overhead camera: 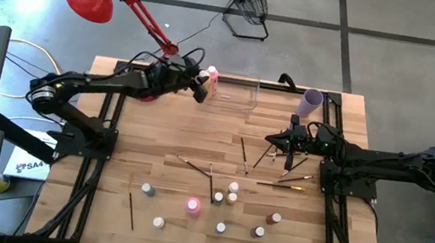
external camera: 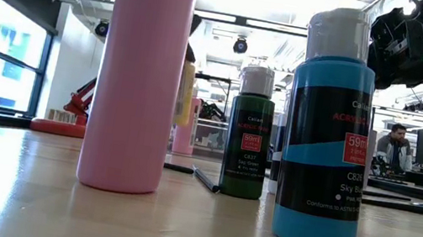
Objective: Pick & Place Paint Supplies
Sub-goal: Put the large yellow paint bottle into the transparent bin
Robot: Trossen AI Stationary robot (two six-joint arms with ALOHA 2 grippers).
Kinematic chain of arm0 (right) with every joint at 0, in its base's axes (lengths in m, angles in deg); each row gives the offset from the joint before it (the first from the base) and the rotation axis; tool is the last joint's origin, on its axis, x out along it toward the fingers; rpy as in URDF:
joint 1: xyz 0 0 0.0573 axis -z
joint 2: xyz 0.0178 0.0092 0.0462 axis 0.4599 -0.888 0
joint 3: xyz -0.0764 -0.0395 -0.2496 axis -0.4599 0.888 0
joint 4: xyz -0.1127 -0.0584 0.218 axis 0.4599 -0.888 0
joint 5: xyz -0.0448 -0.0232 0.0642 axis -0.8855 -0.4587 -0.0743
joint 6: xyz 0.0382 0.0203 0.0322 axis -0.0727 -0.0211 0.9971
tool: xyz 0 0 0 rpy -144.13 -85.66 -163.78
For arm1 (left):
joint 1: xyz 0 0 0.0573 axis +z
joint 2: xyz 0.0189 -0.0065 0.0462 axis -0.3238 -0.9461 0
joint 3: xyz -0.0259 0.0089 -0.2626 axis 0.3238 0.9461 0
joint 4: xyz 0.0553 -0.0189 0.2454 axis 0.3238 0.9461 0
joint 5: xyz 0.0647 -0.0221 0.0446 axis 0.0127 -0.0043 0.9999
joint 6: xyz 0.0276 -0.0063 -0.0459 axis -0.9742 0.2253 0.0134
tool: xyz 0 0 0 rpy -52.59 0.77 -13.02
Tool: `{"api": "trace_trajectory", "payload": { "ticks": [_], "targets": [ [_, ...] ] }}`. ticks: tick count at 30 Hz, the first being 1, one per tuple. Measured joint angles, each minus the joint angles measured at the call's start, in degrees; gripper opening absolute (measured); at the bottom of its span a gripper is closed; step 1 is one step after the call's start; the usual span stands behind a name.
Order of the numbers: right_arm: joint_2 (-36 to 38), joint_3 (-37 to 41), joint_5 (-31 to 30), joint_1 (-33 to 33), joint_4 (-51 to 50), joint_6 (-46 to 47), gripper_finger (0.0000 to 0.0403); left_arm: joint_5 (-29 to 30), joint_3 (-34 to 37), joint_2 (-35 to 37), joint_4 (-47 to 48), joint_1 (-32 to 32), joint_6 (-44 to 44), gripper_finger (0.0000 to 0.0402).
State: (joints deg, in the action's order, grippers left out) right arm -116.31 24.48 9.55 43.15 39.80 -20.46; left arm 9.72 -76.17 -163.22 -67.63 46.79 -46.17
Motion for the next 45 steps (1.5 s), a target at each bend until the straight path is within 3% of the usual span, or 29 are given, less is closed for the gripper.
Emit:
{"api": "trace_trajectory", "payload": {
  "ticks": [13,45],
  "targets": [
    [0.0,0.0,0.0,0.0,-0.01,0.0,0.0002,0.17,0.0,-6.32,-1.48,1.19,2.84,0.0125],
    [0.0,0.0,0.0,-0.02,-0.07,0.0,0.0002,-0.06,0.0,-8.54,-0.51,2.47,5.87,0.0137]
  ]
}}
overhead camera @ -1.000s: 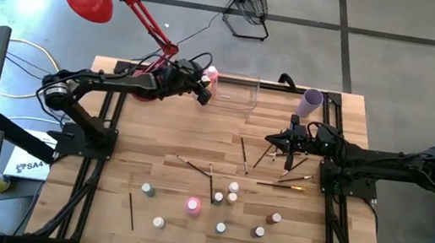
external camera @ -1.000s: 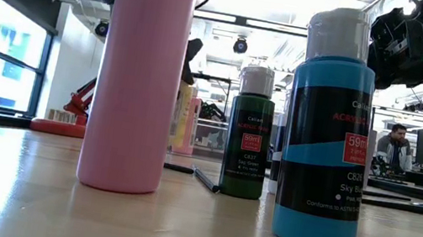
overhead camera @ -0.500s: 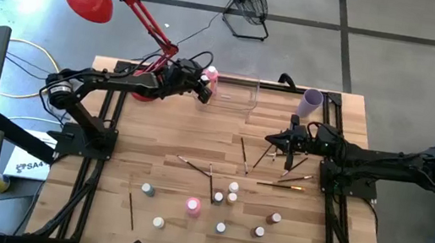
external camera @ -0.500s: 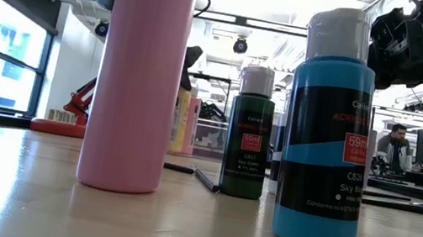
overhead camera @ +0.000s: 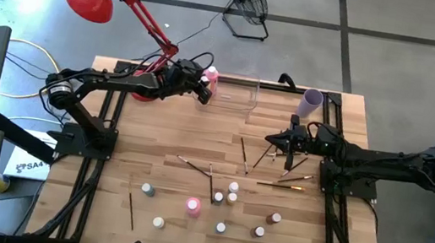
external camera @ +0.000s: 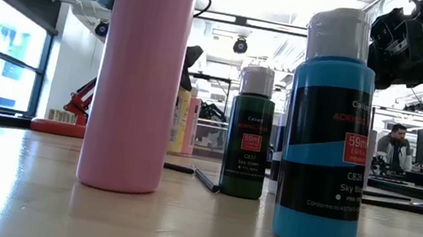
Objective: Pick & Place Paint Supplies
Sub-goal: Put the large yellow paint bottle into the transparent bin
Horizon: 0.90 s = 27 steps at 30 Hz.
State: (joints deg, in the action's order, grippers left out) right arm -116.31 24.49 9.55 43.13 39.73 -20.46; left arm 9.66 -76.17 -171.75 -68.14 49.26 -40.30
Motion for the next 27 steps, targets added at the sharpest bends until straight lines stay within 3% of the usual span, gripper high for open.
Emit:
{"api": "trace_trajectory", "payload": {
  "ticks": [6,27],
  "targets": [
    [0.0,0.0,0.0,0.02,0.0,0.0,0.0002,0.0,0.0,0.0,0.2,0.0,-0.06,0.0154],
    [0.0,-0.02,0.0,0.0,-0.2,0.0,0.0002,-1.21,0.07,0.0,-2.64,0.0,-1.65,0.0157]
  ]
}}
